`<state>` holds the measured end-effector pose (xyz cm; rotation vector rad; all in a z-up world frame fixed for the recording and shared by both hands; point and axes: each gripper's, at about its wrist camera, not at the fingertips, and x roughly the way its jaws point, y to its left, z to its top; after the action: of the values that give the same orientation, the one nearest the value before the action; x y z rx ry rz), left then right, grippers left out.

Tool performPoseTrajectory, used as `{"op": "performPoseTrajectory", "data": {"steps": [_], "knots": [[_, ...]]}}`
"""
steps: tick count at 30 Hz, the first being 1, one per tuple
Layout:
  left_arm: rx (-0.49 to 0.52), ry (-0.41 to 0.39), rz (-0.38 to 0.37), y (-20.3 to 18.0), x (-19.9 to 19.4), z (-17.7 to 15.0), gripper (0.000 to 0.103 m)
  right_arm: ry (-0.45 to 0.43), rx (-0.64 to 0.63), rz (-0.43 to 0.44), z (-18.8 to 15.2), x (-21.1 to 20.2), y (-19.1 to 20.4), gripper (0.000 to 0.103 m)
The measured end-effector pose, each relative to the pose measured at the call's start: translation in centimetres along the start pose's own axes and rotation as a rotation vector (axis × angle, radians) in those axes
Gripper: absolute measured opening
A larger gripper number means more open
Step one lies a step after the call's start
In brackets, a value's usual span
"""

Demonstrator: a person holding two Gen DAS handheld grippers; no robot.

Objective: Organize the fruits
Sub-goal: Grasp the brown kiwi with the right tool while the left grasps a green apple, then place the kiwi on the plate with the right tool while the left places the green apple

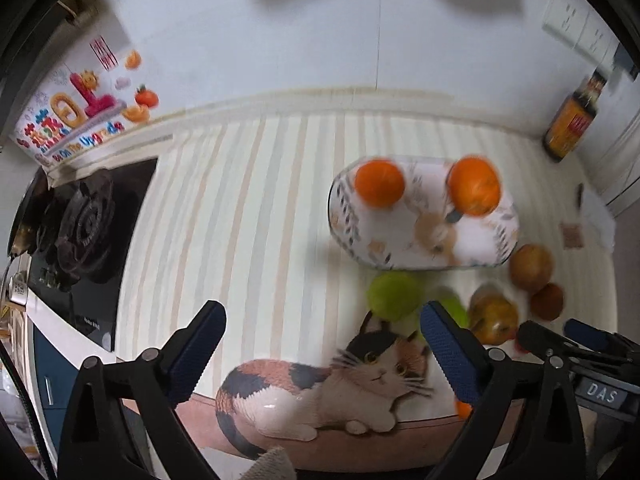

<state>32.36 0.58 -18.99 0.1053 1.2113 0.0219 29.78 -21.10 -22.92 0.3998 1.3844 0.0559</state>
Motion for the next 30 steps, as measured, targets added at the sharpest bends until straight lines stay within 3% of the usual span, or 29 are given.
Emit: {"op": "performPoseTrajectory", "data": {"steps": [2,6,10,14,16,21,30], "knots": [[0.003,0.02,0.027,0.0,1.4,-0.4,0.1,0.027,-0.021,-0.016,0.0,2.3,0.0,0.097],[0.0,0.068,0.04,-0.2,3.7,-0.8,0.1,0.04,-0.094,-0.162,0.6,4.8,-0.1,0.097],[-0.004,0.098,0.034,-0.7,5.2,-1.0,0.1,0.101,-0.083,-0.104,1.2,6.5,-1.5,0.094],[0.001,0.124,0.028,-1.3,6.5,-0.9,0.1,0.16,-0.144,-0.131,1.2,9.1,-1.5,0.07],[0.006,0.129,0.028,-1.5,6.9,-0.7,0.1,0.175,-0.151,-0.121,1.0,9.9,-1.5,0.063],[0.008,0.155,0.018,-1.9,8.2,-0.1,0.1,0.14,-0.168,-0.121,0.8,9.8,-1.4,0.061],[-0.124,0.342,-0.168,-1.7,14.2,1.5,0.099,0.139,-0.161,-0.099,1.1,9.4,-2.1,0.061]]}}
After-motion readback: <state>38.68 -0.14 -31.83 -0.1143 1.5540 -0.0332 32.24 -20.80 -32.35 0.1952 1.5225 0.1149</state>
